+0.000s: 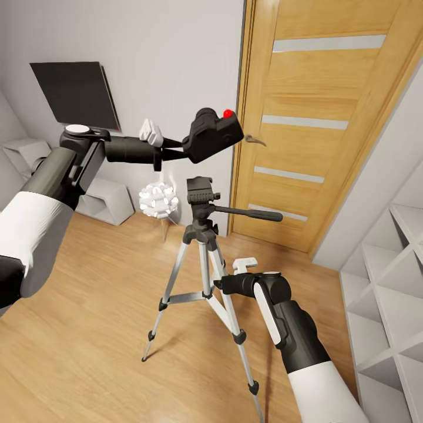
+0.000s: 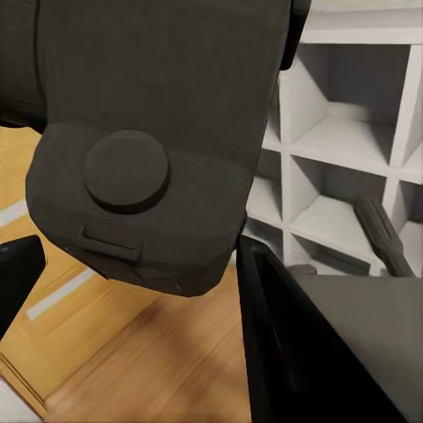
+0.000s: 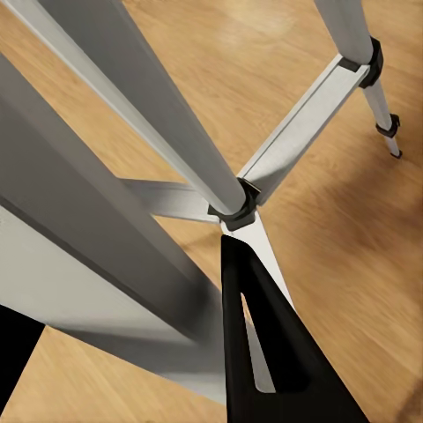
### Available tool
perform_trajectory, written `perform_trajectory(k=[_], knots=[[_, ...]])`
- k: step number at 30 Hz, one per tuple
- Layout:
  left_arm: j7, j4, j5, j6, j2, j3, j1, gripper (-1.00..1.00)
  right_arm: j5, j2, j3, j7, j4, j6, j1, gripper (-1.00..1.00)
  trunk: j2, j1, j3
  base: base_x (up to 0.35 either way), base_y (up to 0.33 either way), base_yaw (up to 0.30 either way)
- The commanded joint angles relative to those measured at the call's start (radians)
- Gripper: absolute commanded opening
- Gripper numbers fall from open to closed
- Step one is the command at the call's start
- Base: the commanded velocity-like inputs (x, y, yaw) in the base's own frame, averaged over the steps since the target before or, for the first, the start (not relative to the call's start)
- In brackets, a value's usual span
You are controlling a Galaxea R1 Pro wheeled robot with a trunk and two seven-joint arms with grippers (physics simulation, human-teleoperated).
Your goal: Attach the digital camera to the camera tripod in the bedroom.
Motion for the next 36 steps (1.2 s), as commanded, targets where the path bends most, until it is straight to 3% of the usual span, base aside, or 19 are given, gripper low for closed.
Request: perform_trajectory(k=[1, 6, 11, 14, 18, 20, 21, 36], knots=[[0.005, 0.000, 0.010, 0.010, 0.001, -0.004, -0.002, -1.00, 0.095, 0.000, -0.001, -0.002, 0.001, 0.000, -0.001, -1.00, -0.002, 0.001, -0.002, 0.000, 0.000, 0.000], [-0.004, 0.000, 0.015, 0.012, 0.006, 0.000, -0.002, -1.00, 0.095, 0.000, -0.001, -0.002, 0.001, 0.000, 0.000, -1.00, -0.002, 0.001, -0.002, 0.000, 0.000, 0.000], [-0.081, 0.002, 0.017, 0.000, 0.021, 0.000, -0.002, -1.00, 0.095, 0.000, -0.001, -0.002, 0.001, 0.000, 0.000, -1.00, -0.002, 0.001, -0.002, 0.000, 0.000, 0.000], [-0.156, 0.015, 0.014, -0.005, 0.038, -0.001, -0.002, -1.00, 0.095, 0.000, -0.001, -0.002, 0.001, 0.000, 0.000, -1.00, -0.002, 0.001, -0.002, 0.000, 0.000, 0.000], [-0.239, 0.065, 0.010, -0.058, 0.090, -0.001, -0.002, -1.00, 0.095, 0.000, -0.001, -0.002, 0.001, 0.000, 0.000, -1.00, -0.002, 0.001, -0.002, 0.000, 0.000, 0.000], [-0.247, 0.075, 0.011, -0.076, 0.102, -0.001, -0.002, -1.00, 0.095, 0.000, -0.001, -0.002, 0.001, 0.000, 0.000, -1.00, -0.002, 0.001, -0.002, 0.000, 0.000, 0.000], [-0.243, 0.076, 0.017, -0.079, 0.096, 0.004, 0.004, -1.00, 0.002, 0.000, -0.001, -0.007, -0.005, 0.006, -0.001, -1.00, -0.002, 0.001, -0.002, 0.000, 0.000, 0.000], [-0.217, 0.079, 0.019, -0.090, 0.088, 0.017, 0.005, -1.00, -0.011, -0.005, -0.001, -0.015, -0.002, -0.004, -0.001, -1.00, -0.002, 0.001, -0.002, 0.000, 0.000, 0.000]])
